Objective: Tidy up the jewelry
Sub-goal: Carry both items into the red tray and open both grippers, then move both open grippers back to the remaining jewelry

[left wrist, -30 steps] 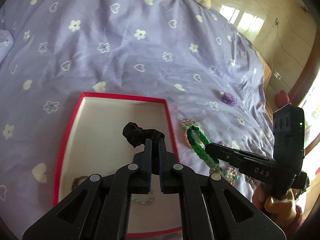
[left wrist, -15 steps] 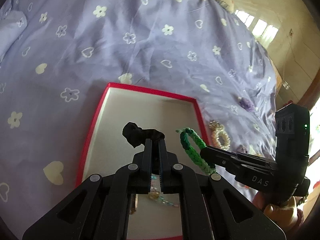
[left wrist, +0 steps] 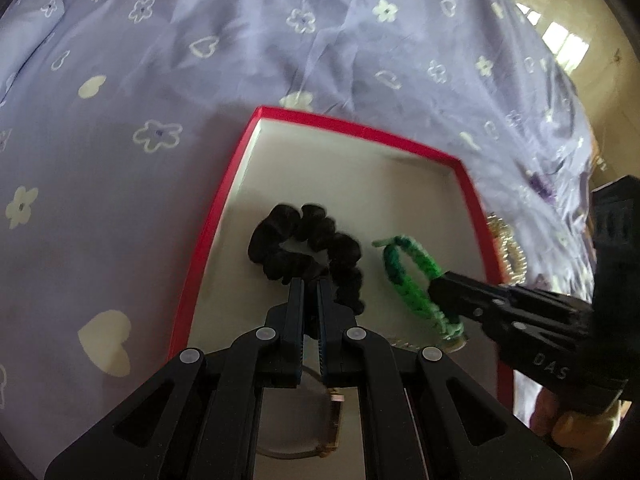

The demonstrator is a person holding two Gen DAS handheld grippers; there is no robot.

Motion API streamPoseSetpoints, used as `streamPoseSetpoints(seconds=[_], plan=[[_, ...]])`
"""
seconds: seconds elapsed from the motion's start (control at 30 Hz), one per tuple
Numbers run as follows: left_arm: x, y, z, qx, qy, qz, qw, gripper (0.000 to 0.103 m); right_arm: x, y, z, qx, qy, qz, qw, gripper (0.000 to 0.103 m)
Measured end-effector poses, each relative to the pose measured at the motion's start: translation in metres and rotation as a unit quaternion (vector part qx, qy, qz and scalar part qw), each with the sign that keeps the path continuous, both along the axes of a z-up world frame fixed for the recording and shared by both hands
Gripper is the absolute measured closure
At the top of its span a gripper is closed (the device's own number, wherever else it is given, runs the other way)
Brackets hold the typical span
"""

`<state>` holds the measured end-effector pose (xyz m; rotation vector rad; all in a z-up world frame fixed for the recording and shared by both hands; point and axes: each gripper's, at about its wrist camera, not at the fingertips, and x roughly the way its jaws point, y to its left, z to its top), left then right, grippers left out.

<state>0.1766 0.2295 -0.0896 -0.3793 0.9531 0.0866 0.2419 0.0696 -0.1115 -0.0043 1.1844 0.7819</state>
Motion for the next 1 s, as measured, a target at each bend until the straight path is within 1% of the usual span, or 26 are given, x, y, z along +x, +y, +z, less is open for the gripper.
streamPoseSetpoints(seconds=[0.27, 0.37, 0.53, 0.6, 0.63, 0.7, 0.73, 0.77, 0.97, 1.0], plan=[[0.0, 0.001, -0.001, 0.008, 0.01, 0.01, 0.9999, 0.097, -0.001, 0.007, 0.0, -0.02, -0.009, 0.014, 1.0, 0.089], [-0.001, -0.001, 0.001, 0.014, 0.012, 0.011, 0.9998, 0.096, -0.001, 0.006, 0.001, -0.016, -0.006, 0.012, 1.0, 0.088], [-0.005, -0.002, 0.007, 0.022, 0.011, 0.013, 0.9996, 0.08, -0.001, -0.002, 0.007, 0.0, -0.002, 0.0, 1.0, 0.087], [-0.008, -0.002, 0.011, 0.024, 0.009, 0.016, 0.9995, 0.068, -0.002, -0.006, 0.012, 0.012, -0.002, -0.004, 1.0, 0.087], [-0.01, -0.003, 0.013, 0.025, 0.006, 0.017, 0.9995, 0.067, -0.004, -0.01, 0.016, 0.018, -0.003, -0.008, 1.0, 0.086], [-0.014, -0.004, 0.017, 0.024, 0.003, 0.019, 0.9995, 0.064, -0.006, -0.017, 0.023, 0.03, -0.006, -0.013, 0.999, 0.081], [-0.017, -0.005, 0.019, 0.023, 0.002, 0.021, 0.9995, 0.064, -0.008, -0.021, 0.027, 0.036, -0.007, -0.016, 0.999, 0.074], [-0.019, -0.006, 0.021, 0.02, 0.0, 0.021, 0.9996, 0.062, -0.01, -0.027, 0.03, 0.043, -0.009, -0.019, 0.999, 0.069], [-0.035, -0.022, 0.037, 0.012, -0.017, 0.015, 0.9997, 0.062, -0.022, -0.064, 0.046, 0.059, -0.017, -0.04, 0.997, 0.069], [-0.038, -0.025, 0.04, 0.013, -0.02, 0.013, 0.9996, 0.061, -0.023, -0.072, 0.047, 0.06, -0.018, -0.046, 0.997, 0.069]])
